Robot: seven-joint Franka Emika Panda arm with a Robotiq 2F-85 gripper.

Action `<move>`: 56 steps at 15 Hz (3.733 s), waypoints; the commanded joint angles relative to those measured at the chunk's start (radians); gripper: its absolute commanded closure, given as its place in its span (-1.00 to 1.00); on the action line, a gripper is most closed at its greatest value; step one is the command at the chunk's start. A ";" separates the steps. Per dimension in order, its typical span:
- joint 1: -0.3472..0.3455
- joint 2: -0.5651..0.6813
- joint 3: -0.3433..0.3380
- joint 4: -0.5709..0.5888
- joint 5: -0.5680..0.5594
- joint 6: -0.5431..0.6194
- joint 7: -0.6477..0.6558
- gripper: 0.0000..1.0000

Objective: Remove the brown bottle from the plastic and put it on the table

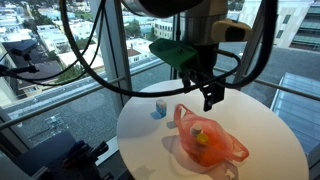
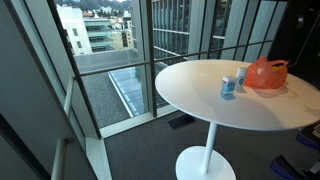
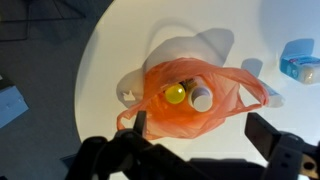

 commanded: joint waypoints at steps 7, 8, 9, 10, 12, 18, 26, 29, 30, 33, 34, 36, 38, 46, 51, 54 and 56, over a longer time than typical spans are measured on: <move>-0.022 0.221 -0.018 0.051 0.004 0.170 -0.052 -1.00; -0.025 0.247 -0.018 0.058 0.009 0.178 -0.062 -1.00; -0.028 0.274 -0.018 0.067 0.013 0.187 -0.077 -1.00; -0.032 0.300 -0.016 0.078 0.020 0.189 -0.096 -1.00; -0.041 0.348 -0.011 0.101 0.024 0.194 -0.126 -1.00; -0.060 0.455 0.017 0.180 0.029 0.191 -0.218 -1.00; -0.081 0.525 0.075 0.218 0.072 0.200 -0.347 -1.00; -0.091 0.545 0.091 0.226 0.069 0.205 -0.390 -1.00; -0.093 0.552 0.095 0.231 0.068 0.201 -0.401 -1.00; -0.100 0.570 0.104 0.238 0.067 0.197 -0.426 -1.00; -0.102 0.576 0.107 0.241 0.065 0.196 -0.432 -0.54; -0.103 0.586 0.110 0.244 0.062 0.194 -0.437 -0.32; -0.102 0.592 0.109 0.247 0.057 0.193 -0.433 0.01; -0.069 0.520 0.077 0.246 0.013 0.175 -0.341 0.44; -0.034 0.448 0.049 0.239 -0.039 0.120 -0.223 0.44; -0.011 0.384 0.044 0.222 -0.070 0.056 -0.167 0.44; 0.008 0.333 0.041 0.202 -0.102 0.023 -0.125 0.44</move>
